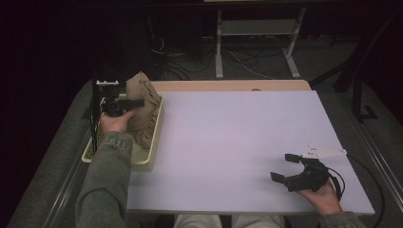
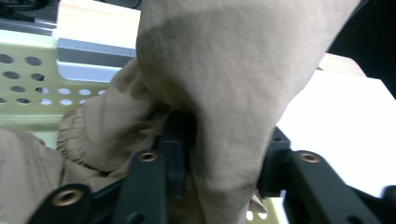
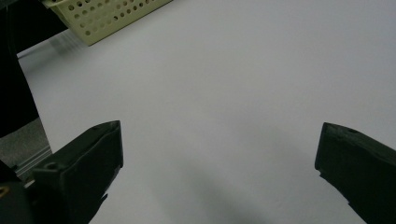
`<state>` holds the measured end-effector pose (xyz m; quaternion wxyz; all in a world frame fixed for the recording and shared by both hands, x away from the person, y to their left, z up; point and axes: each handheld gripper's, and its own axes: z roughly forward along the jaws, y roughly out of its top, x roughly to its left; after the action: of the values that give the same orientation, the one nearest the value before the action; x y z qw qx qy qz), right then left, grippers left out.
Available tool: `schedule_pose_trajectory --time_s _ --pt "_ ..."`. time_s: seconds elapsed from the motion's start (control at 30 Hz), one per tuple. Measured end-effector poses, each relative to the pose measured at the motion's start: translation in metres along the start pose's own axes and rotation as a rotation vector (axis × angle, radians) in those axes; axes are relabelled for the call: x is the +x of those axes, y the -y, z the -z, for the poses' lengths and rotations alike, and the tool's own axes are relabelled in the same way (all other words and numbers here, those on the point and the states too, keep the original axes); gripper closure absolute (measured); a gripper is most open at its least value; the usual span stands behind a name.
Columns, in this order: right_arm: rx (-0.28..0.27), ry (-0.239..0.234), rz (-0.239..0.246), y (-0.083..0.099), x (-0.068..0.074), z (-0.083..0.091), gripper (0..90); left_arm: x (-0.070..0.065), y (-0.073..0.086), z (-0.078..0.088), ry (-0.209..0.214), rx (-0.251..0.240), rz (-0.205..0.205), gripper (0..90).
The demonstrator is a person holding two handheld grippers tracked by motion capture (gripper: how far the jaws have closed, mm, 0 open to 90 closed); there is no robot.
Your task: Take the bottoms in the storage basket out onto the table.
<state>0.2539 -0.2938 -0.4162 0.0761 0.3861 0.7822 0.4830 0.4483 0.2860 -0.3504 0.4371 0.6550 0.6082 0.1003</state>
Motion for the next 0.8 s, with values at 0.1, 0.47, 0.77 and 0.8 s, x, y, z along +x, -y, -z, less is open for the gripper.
schedule_pose_trajectory --time_s 0.1,0.47,0.77,0.8 --pt "0.0 0.001 0.003 0.0 0.0 0.0 0.7 0.002 0.0 0.002 -0.002 0.002 0.005 71.6" --pt "0.001 0.002 -0.002 0.0 -0.001 -0.001 0.7 0.004 -0.002 0.009 0.004 0.014 -0.017 77.3" --pt "0.001 0.004 -0.001 0.0 0.0 -0.001 0.7 0.007 -0.003 0.023 0.008 0.018 -0.02 78.1" --pt "0.001 0.004 0.0 0.0 0.0 -0.001 0.7 0.007 -0.003 0.025 0.011 0.018 -0.018 78.1"
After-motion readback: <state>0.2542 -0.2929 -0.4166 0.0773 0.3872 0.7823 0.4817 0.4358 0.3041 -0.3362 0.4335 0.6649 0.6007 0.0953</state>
